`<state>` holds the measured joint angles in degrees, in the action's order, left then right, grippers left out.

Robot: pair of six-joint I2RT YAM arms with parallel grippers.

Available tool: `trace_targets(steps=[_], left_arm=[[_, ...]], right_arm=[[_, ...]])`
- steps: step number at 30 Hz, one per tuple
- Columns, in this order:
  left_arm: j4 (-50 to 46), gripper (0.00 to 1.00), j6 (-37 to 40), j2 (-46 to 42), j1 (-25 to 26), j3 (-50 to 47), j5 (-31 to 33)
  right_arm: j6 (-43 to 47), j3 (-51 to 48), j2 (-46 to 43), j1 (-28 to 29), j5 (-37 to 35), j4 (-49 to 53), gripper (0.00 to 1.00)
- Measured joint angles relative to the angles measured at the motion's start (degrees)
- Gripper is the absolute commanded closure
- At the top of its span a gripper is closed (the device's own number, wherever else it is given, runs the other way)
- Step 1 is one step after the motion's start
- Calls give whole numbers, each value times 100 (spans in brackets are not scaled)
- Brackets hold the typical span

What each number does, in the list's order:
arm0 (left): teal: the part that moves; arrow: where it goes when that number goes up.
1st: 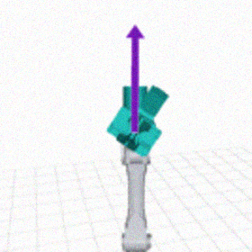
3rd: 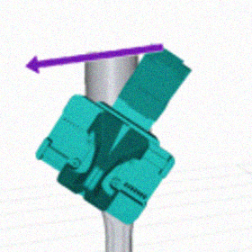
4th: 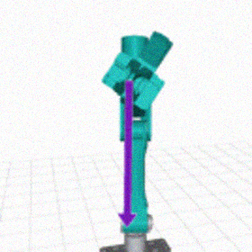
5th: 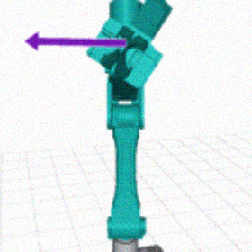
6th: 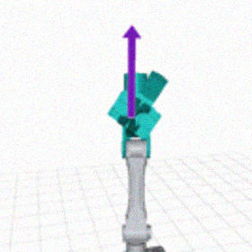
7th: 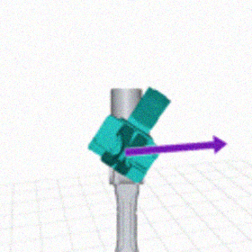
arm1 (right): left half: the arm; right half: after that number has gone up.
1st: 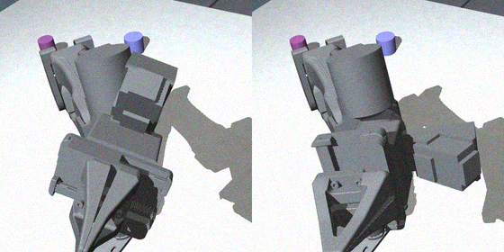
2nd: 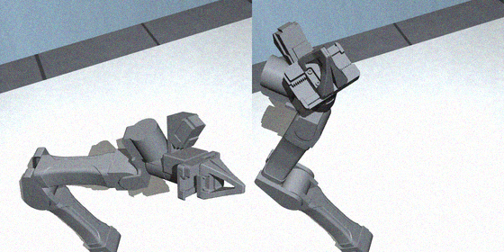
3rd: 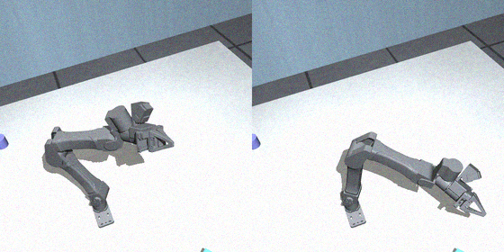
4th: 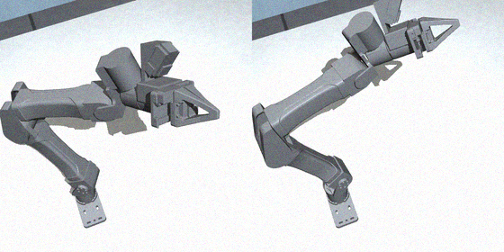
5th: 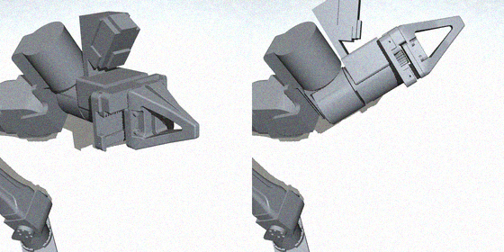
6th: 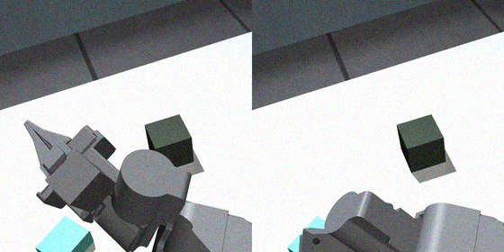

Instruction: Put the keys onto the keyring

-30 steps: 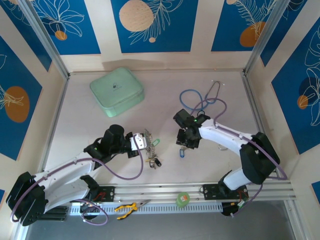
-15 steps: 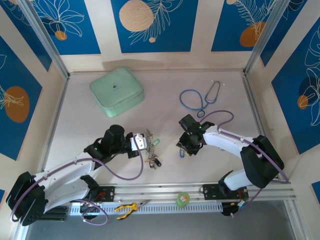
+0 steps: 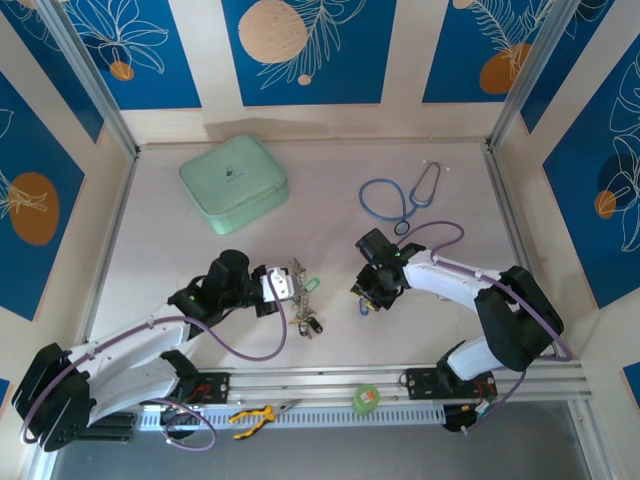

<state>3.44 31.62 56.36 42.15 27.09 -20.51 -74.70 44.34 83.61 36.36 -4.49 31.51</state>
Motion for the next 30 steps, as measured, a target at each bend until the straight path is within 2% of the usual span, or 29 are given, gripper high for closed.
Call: trace_targets(steps=[15, 30], left_arm=[[0, 100, 2, 0, 0, 0, 0], [0, 100, 4, 0, 0, -2, -2]], right_arm=[[24, 0, 170, -7, 2, -28, 82], [26, 0, 197, -50, 2, -85, 84]])
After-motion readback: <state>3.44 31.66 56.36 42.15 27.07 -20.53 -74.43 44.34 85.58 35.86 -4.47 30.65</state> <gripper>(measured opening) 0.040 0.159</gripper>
